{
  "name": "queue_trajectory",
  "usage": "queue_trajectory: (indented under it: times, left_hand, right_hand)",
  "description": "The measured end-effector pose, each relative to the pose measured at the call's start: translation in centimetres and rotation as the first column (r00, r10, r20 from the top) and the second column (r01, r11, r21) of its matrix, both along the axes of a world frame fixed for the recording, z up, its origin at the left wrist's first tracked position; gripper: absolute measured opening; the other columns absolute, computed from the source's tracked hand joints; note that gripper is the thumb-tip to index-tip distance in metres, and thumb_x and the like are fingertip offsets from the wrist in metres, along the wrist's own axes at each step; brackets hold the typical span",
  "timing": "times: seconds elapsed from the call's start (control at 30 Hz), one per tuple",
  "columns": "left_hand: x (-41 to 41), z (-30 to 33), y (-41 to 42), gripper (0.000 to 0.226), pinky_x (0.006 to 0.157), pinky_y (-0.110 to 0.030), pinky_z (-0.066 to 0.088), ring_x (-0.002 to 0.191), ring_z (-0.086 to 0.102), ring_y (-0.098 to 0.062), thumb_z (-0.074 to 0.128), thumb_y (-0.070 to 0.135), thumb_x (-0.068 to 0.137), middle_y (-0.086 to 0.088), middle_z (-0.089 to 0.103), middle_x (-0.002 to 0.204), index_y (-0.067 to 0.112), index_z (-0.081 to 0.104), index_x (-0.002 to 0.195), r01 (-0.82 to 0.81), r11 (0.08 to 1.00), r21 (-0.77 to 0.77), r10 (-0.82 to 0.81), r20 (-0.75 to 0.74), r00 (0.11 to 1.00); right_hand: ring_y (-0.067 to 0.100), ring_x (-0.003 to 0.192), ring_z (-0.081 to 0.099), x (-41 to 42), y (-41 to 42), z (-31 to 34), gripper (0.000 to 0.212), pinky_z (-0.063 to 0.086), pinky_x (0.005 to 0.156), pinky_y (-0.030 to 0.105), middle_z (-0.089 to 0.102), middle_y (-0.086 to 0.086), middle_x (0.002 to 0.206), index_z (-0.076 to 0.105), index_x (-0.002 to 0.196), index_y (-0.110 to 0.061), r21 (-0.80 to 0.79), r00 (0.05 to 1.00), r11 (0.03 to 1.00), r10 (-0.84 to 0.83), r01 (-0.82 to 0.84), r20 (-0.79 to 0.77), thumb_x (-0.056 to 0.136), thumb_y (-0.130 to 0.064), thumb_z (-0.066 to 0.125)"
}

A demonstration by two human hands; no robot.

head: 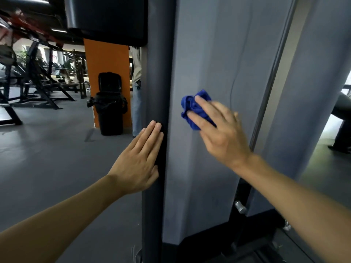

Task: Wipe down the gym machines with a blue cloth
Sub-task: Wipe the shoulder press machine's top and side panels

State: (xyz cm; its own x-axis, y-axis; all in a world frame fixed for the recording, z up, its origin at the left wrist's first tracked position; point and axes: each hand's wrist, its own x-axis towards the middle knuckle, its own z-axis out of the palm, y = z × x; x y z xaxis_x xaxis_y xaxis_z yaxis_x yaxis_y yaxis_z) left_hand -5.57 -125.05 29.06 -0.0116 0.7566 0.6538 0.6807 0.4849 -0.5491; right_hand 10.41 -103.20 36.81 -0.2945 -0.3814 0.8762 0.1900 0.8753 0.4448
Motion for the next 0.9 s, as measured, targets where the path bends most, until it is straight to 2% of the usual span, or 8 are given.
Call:
queue_trajectory:
  times: [0.2,0.27,0.4,0.47,0.53,0.67,0.8,0.9]
  left_hand:
    - [1.4,0.3,0.5,0.078,0.125,-0.057,0.027,0.159,0.006,-0.043,0.047,0.028,0.096,-0.032,0.009,0.168,-0.014,0.021,0.156,0.047,0.996,0.072,-0.051,0.051,0.997]
    - [1.8,1.3,0.7,0.074,0.126,-0.055,0.027,0.159,0.011,-0.040,0.048,0.024,0.097,-0.029,0.015,0.168,-0.011,0.023,0.158,0.110,0.991,0.073,-0.111,0.001,0.994]
    - [3.3,5.3,2.5,0.072,0.128,-0.053,0.022,0.159,0.015,-0.038,0.049,0.015,0.094,-0.025,0.021,0.168,-0.007,0.025,0.159,0.233,0.971,0.046,-0.229,-0.078,0.970]
    - [3.7,7.0,3.8,0.069,0.129,-0.051,0.017,0.159,0.015,-0.037,0.048,0.015,0.096,-0.022,0.022,0.169,-0.004,0.029,0.159,0.247,0.969,-0.008,-0.245,-0.130,0.961]
    - [3.7,7.9,4.6,0.063,0.130,-0.051,0.013,0.159,0.013,-0.038,0.045,0.020,0.101,-0.020,0.023,0.169,-0.001,0.033,0.159,0.208,0.972,-0.110,-0.227,-0.200,0.953]
    - [3.3,8.7,5.6,0.060,0.130,-0.050,0.011,0.160,0.011,-0.036,0.033,0.033,0.108,-0.018,0.024,0.169,0.004,0.032,0.161,0.076,0.951,-0.299,-0.173,-0.314,0.933]
    - [3.5,9.9,5.9,0.058,0.129,-0.048,0.020,0.157,0.025,-0.032,0.034,0.029,0.110,-0.018,0.029,0.167,0.000,0.034,0.159,0.081,0.945,-0.318,-0.208,-0.387,0.898]
    - [4.1,11.5,6.5,0.057,0.128,-0.045,0.023,0.156,0.029,-0.031,0.033,0.027,0.110,-0.019,0.031,0.166,-0.003,0.034,0.158,0.073,0.942,-0.328,-0.219,-0.435,0.873]
  right_hand:
    - [0.035,0.126,0.060,1.0,-0.9,-12.7,0.027,0.054,0.098,0.048,0.058,0.014,0.145,0.073,0.121,-0.008,-0.312,0.988,0.948,0.098,-0.055,0.122,0.098,0.001,0.063]
    - [0.035,0.125,0.061,0.7,-0.6,-12.0,0.022,0.053,0.098,0.047,0.060,0.012,0.144,0.075,0.115,-0.006,-0.357,0.988,0.932,0.114,-0.070,0.104,0.095,0.002,0.067]
    - [0.034,0.129,0.057,-1.4,-0.1,-4.8,0.025,0.046,0.110,0.043,0.058,0.008,0.147,0.075,0.117,-0.006,-0.442,0.981,0.879,0.125,-0.178,-0.147,0.096,-0.001,0.063]
    - [0.033,0.133,0.054,-2.3,-0.6,-5.4,0.029,0.046,0.109,0.044,0.055,0.010,0.149,0.072,0.124,-0.005,-0.502,0.971,0.840,0.118,-0.209,-0.207,0.098,0.000,0.060]
    - [0.035,0.135,0.050,-2.6,-1.8,-10.4,0.034,0.044,0.111,0.045,0.051,0.014,0.151,0.067,0.133,-0.005,-0.587,0.974,0.784,0.099,-0.203,-0.204,0.101,-0.001,0.060]
    - [0.037,0.145,0.040,-2.6,-5.9,-18.9,0.050,0.046,0.109,0.054,0.038,0.016,0.160,0.056,0.145,-0.007,-0.784,0.979,0.586,0.112,-0.205,-0.172,0.097,0.002,0.064]
    - [0.013,0.152,0.030,-4.6,-6.5,-10.8,0.043,0.027,0.125,0.032,0.038,0.002,0.162,0.053,0.150,-0.019,-0.810,0.902,0.411,0.076,-0.417,-0.425,0.107,-0.022,0.045]
    - [0.028,0.150,0.035,-6.2,-6.2,-8.6,0.042,0.027,0.123,0.034,0.042,0.013,0.159,0.056,0.145,-0.007,-0.776,0.892,0.484,0.022,-0.404,-0.451,0.107,-0.020,0.045]
